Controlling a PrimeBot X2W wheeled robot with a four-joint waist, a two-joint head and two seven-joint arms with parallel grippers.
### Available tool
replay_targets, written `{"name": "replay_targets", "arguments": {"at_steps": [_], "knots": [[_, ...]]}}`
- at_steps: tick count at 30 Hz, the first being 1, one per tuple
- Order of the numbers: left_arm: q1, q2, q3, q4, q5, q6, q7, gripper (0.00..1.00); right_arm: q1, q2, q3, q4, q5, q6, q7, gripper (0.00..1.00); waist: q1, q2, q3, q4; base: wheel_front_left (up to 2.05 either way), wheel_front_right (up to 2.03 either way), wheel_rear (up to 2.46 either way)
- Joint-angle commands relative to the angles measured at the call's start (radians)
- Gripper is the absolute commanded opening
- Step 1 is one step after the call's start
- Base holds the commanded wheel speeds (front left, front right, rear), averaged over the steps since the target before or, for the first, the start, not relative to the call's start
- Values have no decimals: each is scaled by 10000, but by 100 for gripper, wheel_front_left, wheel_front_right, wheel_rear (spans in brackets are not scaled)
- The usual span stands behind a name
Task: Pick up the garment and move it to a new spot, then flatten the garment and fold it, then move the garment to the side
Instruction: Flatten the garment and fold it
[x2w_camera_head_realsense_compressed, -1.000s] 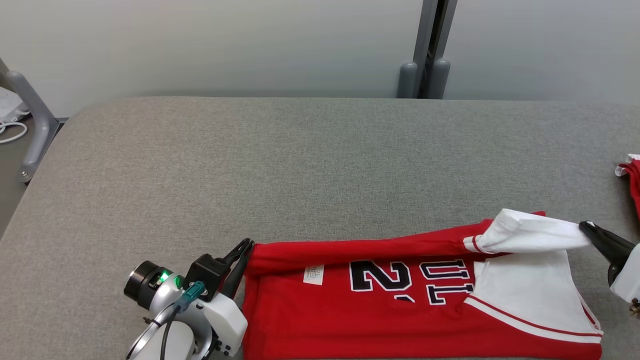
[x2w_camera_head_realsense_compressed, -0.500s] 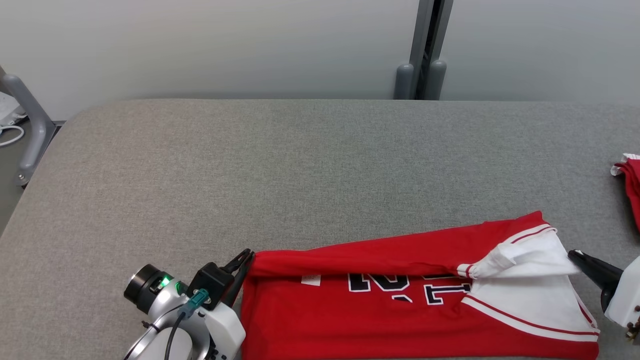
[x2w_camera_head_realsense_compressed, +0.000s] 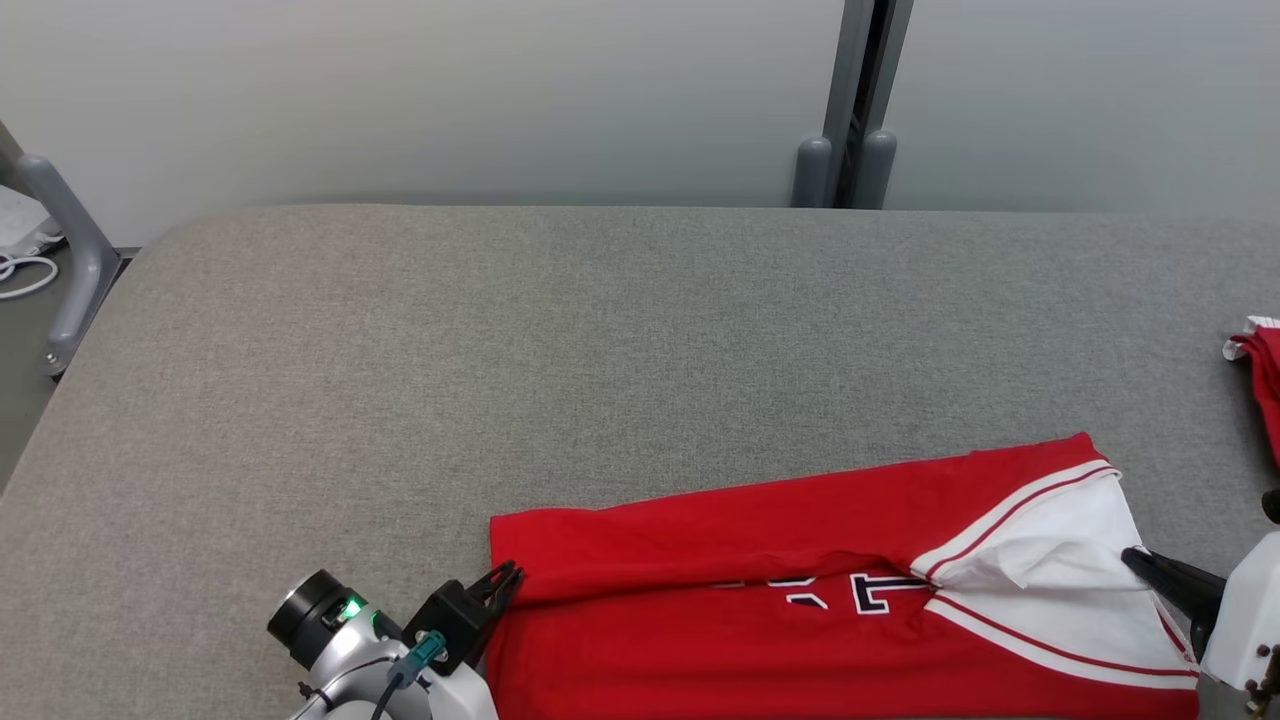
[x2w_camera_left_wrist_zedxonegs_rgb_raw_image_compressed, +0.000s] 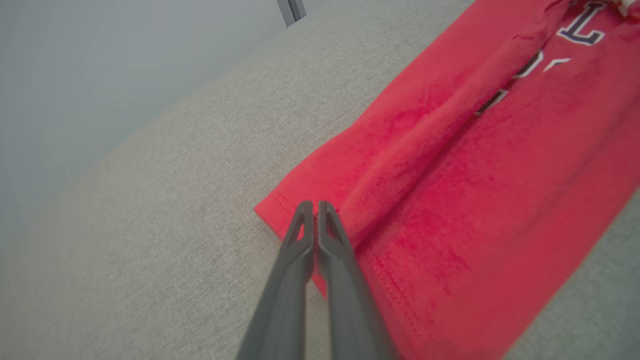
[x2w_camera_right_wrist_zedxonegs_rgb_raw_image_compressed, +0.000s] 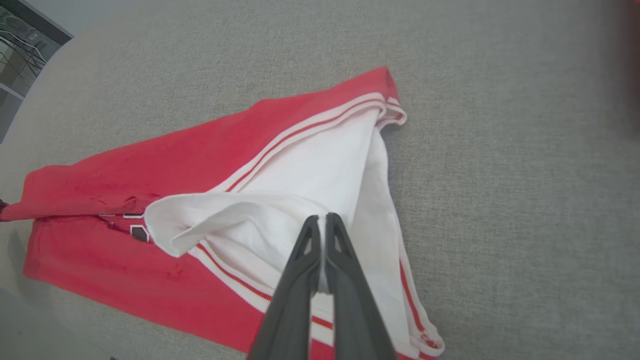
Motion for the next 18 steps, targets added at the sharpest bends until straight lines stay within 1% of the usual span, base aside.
{"name": "replay_targets", "arguments": {"at_steps": [1, 3, 4, 5, 6, 7, 8, 9, 10, 12, 14, 18], "knots": [[61, 46, -36, 54, 85, 24, 0, 0, 143, -40, 34, -46, 78, -3, 74, 0, -1, 0, -18, 13, 0, 0, 0], [84, 45, -67, 105, 67, 44, 0, 0, 214, -71, 83, -116, 176, -3, 180, 0, -1, 0, -41, 18, 0, 0, 0], [92, 47, -68, 153, 48, 58, 0, 0, 249, -109, 105, -125, 226, -3, 271, 32, -1, 0, -57, 17, 0, 0, 0], [97, 41, -62, 204, 16, 66, 0, 6, 273, -142, 138, -169, 271, -3, 378, 59, -1, 0, -72, 17, 0, 0, 0], [94, 37, -56, 261, -11, 80, 0, 32, 308, -161, 147, -196, 390, -3, 518, 100, -1, 0, -82, 15, 0, 0, 0], [79, 33, -60, 332, -20, 91, 0, 48, 332, -193, 157, -233, 473, -3, 659, 100, -1, 0, -89, 13, 0, 0, 0], [79, 33, -60, 332, -20, 91, 0, 48, 332, -193, 157, -233, 473, -3, 659, 100, -1, 0, -89, 13, 0, 0, 0], [56, 26, -65, 383, -15, 102, 0, 75, 356, -241, 173, -257, 520, -3, 781, 100, -1, 0, -96, 8, 0, 0, 0], [31, 20, -64, 423, -12, 138, 0, 100, 358, -302, 187, -249, 547, -3, 871, 100, -1, 0, -102, 1, 0, 0, 0], [15, -9, -48, 517, -64, 186, 0, 100, 364, -387, 215, -195, 586, -3, 1057, 100, -1, 0, -116, -10, 0, 0, 0], [-2, -46, -40, 494, -107, 212, 0, 100, 289, -433, 156, -97, 536, -3, 1025, 100, -1, 0, -124, -14, 0, 0, 0], [-45, -35, 233, 129, -290, 432, 0, 100, 75, -299, -93, 106, 264, -3, 338, 100, -1, 0, -128, -10, 0, 0, 0]]}}
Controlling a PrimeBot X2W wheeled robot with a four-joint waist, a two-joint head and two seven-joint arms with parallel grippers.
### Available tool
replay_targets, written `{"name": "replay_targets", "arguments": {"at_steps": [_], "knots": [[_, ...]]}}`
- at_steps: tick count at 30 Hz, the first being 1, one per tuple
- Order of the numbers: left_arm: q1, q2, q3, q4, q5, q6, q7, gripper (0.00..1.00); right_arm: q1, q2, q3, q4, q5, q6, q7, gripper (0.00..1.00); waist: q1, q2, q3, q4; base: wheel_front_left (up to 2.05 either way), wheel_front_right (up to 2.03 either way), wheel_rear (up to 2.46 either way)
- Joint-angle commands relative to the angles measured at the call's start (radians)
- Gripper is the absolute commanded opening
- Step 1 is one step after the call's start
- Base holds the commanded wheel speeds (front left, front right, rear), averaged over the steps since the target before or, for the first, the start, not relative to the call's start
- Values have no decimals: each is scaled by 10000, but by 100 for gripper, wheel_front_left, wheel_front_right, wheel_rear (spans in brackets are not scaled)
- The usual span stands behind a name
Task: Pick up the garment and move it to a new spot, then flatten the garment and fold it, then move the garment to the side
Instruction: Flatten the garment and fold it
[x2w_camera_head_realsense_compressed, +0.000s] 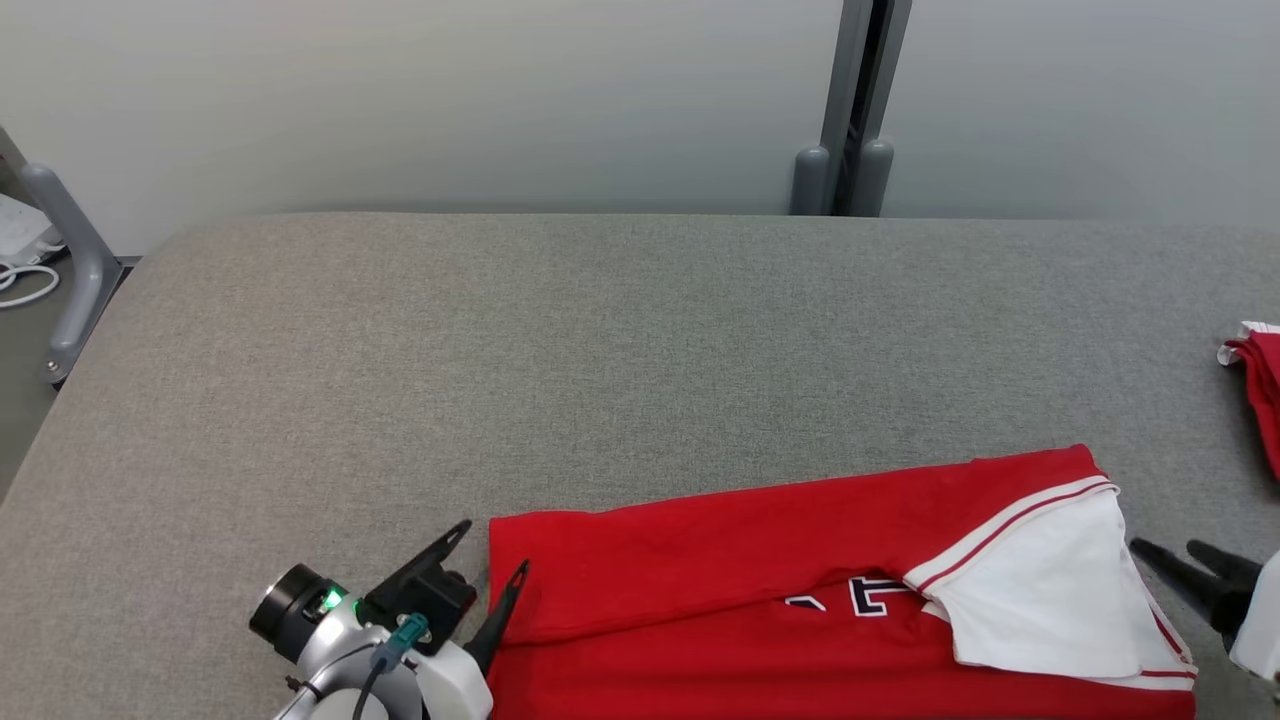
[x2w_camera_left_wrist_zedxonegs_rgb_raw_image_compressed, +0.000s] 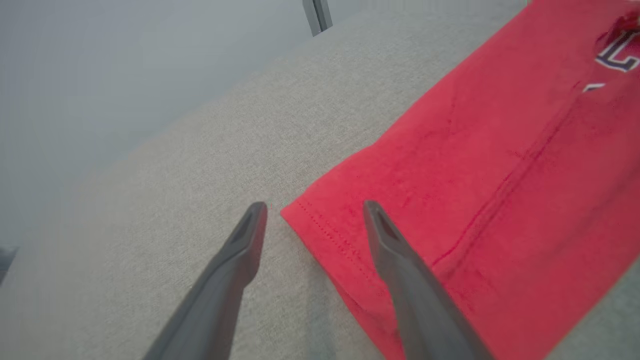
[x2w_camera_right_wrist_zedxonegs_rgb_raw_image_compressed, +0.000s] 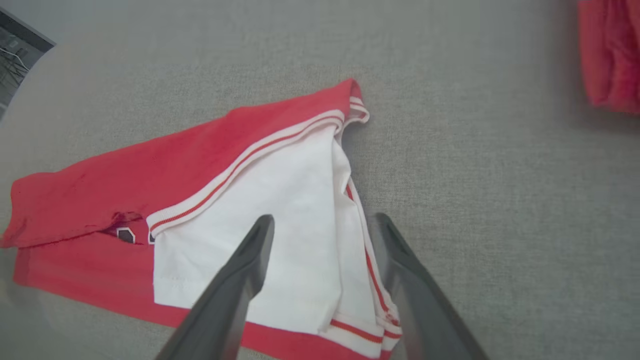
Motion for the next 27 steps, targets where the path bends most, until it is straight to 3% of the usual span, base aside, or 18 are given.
{"name": "replay_targets", "arguments": {"at_steps": [1, 9, 13, 20, 22, 27], "knots": [[-70, 82, 169, -180, -96, 132, 0, 100, -113, 101, -131, 43, -140, -1, -359, 100, 0, 0, 4, 5, 0, 0, 0], [330, -152, 1431, -1746, -965, 713, 2, 100, -49, 690, -677, 512, -1253, -1, -3231, 100, 0, 0, -89, 15, 0, 0, 0], [692, -516, 2411, -2736, -1490, 871, 0, 100, 122, 1218, -1332, 1087, -2068, -1, -3851, 100, 0, 0, -141, -60, 0, 0, 0], [1699, -1167, 3909, -4423, -1399, 764, 0, 100, 1384, 2958, -5676, 541, -5775, -1, -3870, 100, 0, 0, -117, -297, 0, 0, 0], [2098, -1362, 4378, -4850, -1211, 609, 0, 100, 2371, 3935, -7407, -265, -7321, 0, -3872, 100, 0, 0, -105, -347, 0, 0, 0], [2724, -1558, 4793, -5456, -945, 401, 2, 100, 3635, 5312, -9272, -1683, -9137, 0, -3872, 100, 0, 0, -102, -379, 0, 0, 0]]}}
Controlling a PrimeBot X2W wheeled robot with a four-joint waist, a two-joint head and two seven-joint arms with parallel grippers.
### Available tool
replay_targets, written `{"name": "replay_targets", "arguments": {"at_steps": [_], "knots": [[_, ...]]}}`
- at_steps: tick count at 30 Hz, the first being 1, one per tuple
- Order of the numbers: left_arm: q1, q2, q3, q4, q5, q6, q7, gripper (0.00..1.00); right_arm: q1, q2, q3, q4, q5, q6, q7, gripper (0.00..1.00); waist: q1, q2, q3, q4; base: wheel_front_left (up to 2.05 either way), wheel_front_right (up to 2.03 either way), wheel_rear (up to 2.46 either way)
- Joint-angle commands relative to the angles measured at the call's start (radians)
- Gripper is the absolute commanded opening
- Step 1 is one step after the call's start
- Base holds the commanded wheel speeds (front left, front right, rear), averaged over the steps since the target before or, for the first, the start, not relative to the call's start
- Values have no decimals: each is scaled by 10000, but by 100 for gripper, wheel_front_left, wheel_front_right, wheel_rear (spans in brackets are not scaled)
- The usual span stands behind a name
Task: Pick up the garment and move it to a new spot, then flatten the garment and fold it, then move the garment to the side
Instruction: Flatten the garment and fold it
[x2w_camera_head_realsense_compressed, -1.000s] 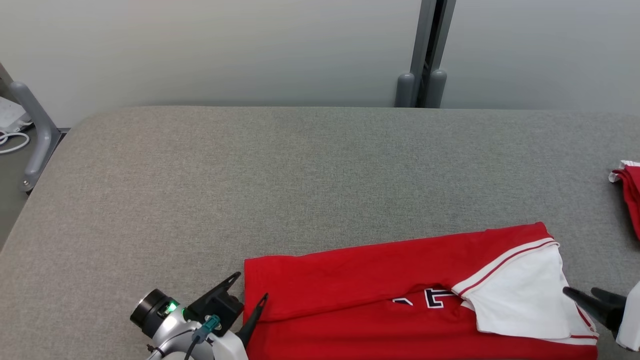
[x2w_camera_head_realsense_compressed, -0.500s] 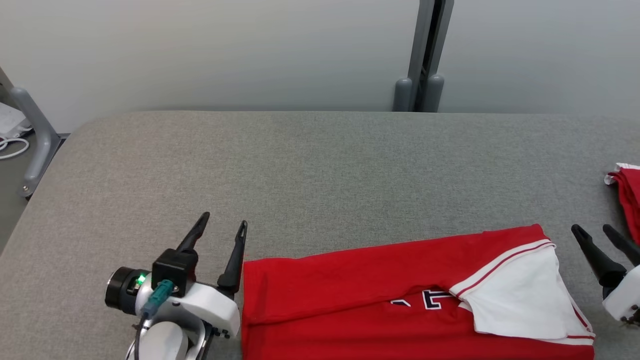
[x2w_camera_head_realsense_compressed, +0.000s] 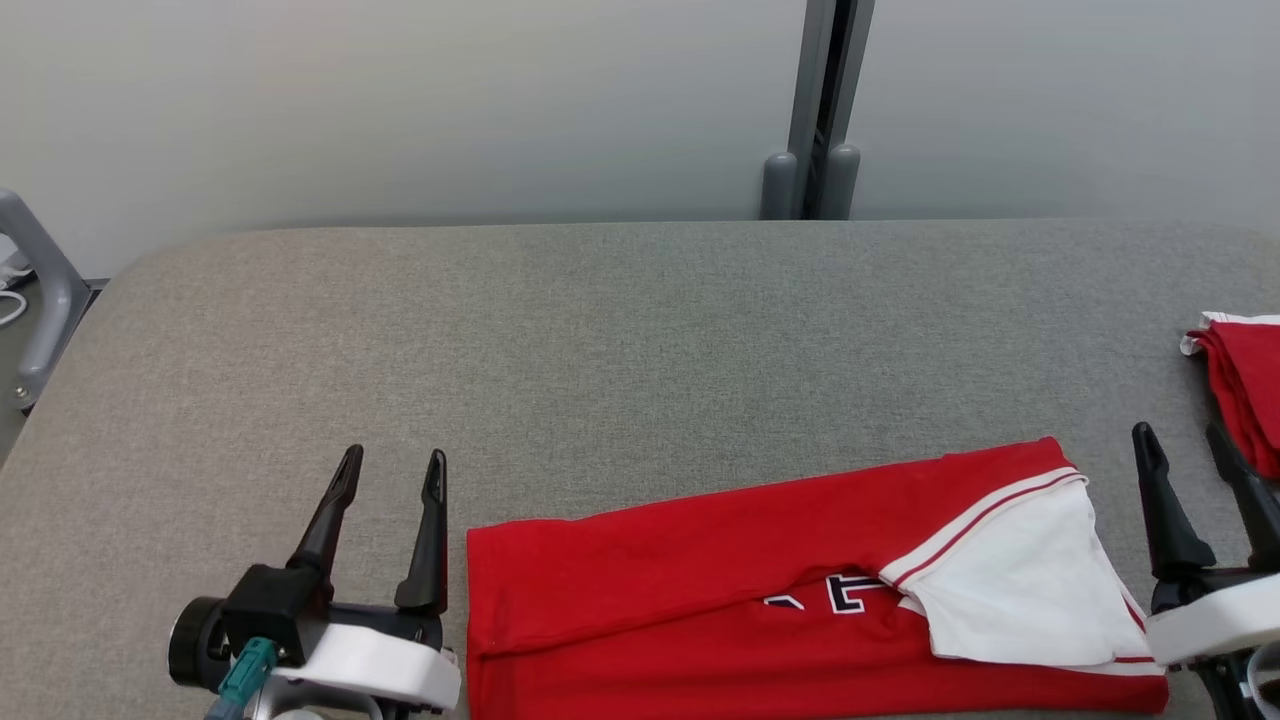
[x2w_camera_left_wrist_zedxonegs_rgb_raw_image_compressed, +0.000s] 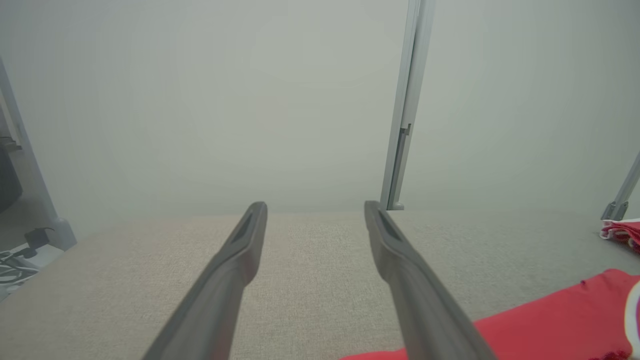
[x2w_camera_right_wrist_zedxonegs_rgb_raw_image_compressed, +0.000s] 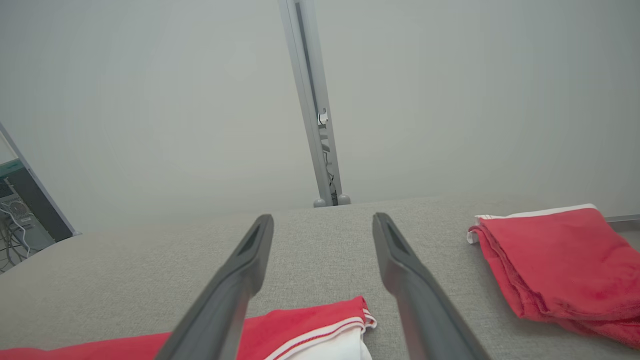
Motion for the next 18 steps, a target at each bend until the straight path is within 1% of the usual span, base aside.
{"name": "replay_targets", "arguments": {"at_steps": [1, 3, 6, 7, 13, 18], "knots": [[222, 27, 88, -164, 99, -87, 2, 100, 316, 286, -276, -325, -312, 0, -38, 100, 0, 0, -2, -4, 0, 0, 0], [440, 10, 47, -364, -5, -73, 2, 100, 636, 632, -522, -637, -632, 0, -38, 100, 0, 0, -13, -5, 0, 0, 0], [745, 8, -55, -558, -112, 116, 4, 100, 973, 951, -508, -833, -815, 0, -38, 100, 0, 0, -41, -3, 0, 0, 0], [745, 8, -55, -558, -112, 116, 4, 100, 973, 951, -508, -833, -815, 0, -38, 100, 0, 0, -41, -3, 0, 0, 0], [1100, 7, -271, -742, -107, 435, 4, 100, 1271, 1171, -327, -729, -931, 0, -39, 100, 0, 0, -51, 39, 0, 0, 0], [1096, 7, -435, -683, -93, 492, 2, 100, 1247, 1142, -303, -678, -875, 0, -39, 100, 0, 0, -22, 85, 0, 0, 0]]}}
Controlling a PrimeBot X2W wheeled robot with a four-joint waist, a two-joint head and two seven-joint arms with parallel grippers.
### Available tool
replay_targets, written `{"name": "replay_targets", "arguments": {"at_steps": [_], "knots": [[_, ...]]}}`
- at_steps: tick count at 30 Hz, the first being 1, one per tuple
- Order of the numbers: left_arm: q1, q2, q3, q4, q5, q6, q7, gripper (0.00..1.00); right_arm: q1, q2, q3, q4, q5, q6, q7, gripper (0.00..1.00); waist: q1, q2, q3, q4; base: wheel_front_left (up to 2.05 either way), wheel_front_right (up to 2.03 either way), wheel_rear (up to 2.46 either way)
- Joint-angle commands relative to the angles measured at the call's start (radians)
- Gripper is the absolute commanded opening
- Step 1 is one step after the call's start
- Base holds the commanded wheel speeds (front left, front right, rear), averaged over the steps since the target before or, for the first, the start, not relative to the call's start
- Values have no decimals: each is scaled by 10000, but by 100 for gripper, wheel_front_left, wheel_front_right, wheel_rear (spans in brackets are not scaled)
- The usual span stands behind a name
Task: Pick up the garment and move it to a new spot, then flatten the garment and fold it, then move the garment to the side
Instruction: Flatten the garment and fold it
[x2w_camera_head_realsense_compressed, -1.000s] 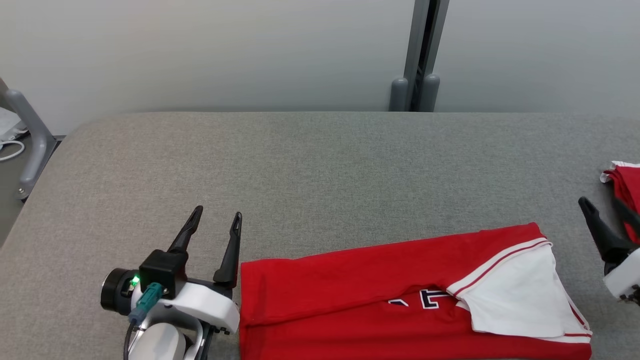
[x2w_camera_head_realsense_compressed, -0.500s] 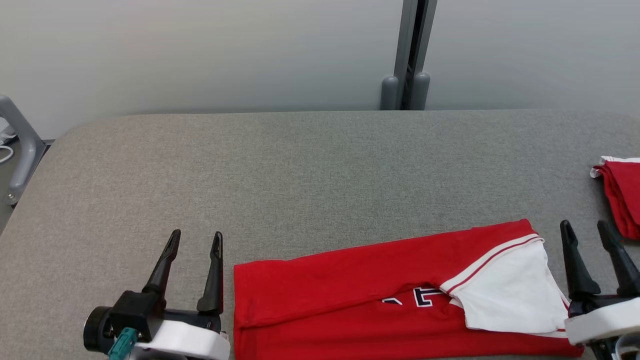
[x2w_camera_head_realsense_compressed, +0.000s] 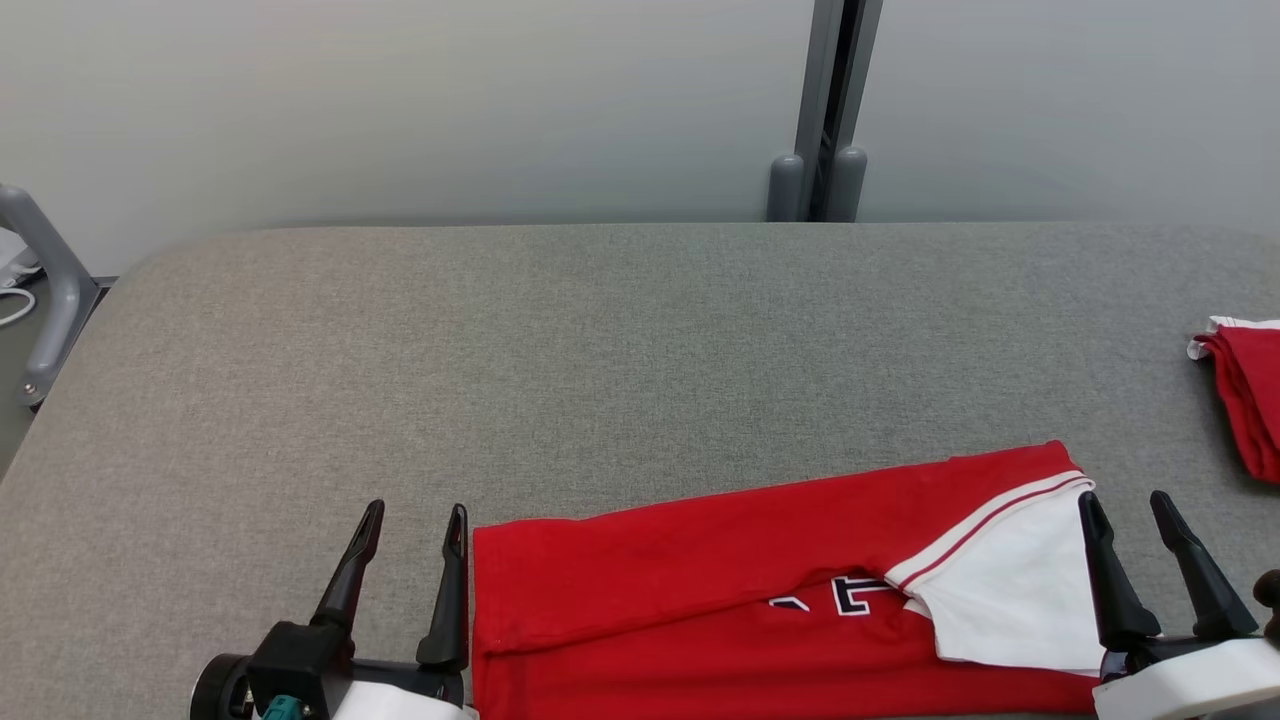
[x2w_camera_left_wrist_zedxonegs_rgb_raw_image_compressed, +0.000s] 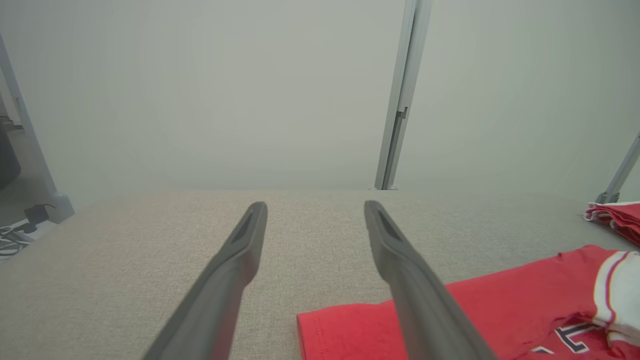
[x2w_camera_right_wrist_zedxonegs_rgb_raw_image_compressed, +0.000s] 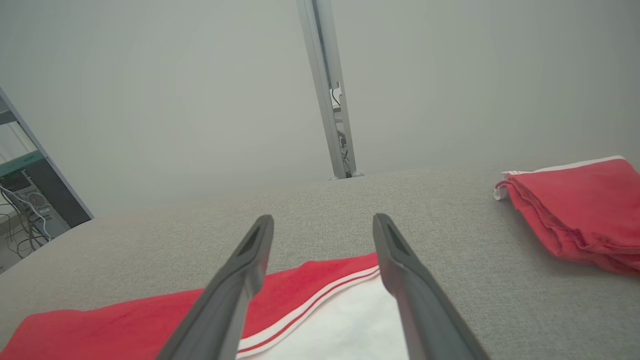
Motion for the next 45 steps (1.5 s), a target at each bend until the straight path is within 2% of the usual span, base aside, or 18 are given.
{"name": "replay_targets", "arguments": {"at_steps": [1, 8, 18, 28, 35, 41, 42, 44, 45], "knots": [[-22, 34, 5, 17, 28, 50, 2, 100, -3, -67, -19, 36, 48, 0, -39, 100, 0, 0, 8, 8, 0, 0, 0], [-159, 33, -42, 99, 49, 17, 2, 100, -80, -161, -167, 305, 19, -1, -40, 100, 0, 0, 77, 73, 0, 0, 0], [-369, 34, -282, 253, 269, -144, 0, 100, -739, -433, 16, 2807, 747, 0, -40, 100, 0, 0, 351, 286, 0, 0, 0], [-745, 32, -169, 275, 660, -299, 0, 100, -1735, -1091, 1037, 4950, 1981, -1, -40, 100, 0, 0, 792, 659, 0, 0, 0], [-806, 34, -110, 280, 730, -436, 0, 100, -2026, -1331, 1936, 5585, 2866, 0, -39, 100, 0, 0, 879, 811, 0, 0, 0], [-752, 34, -243, 306, 680, -373, 1, 100, -2086, -1404, 3025, 5980, 3684, 2, 7, 100, 0, 0, 857, 847, 0, 0, 0], [-744, 37, -259, 314, 677, -365, 1, 100, -2084, -1393, 3204, 6013, 3812, 2, 11, 76, 0, 0, 843, 843, 0, 0, 0], [-728, 34, -278, 329, 676, -344, 1, 100, -2126, -1415, 3653, 6004, 4010, 11, 30, 0, 0, 0, 814, 825, 0, 0, 0], [-725, 32, -284, 341, 671, -339, 1, 100, -2145, -1454, 3828, 5976, 4081, 11, 32, 0, 0, 0, 798, 813, 0, 0, 0]]}}
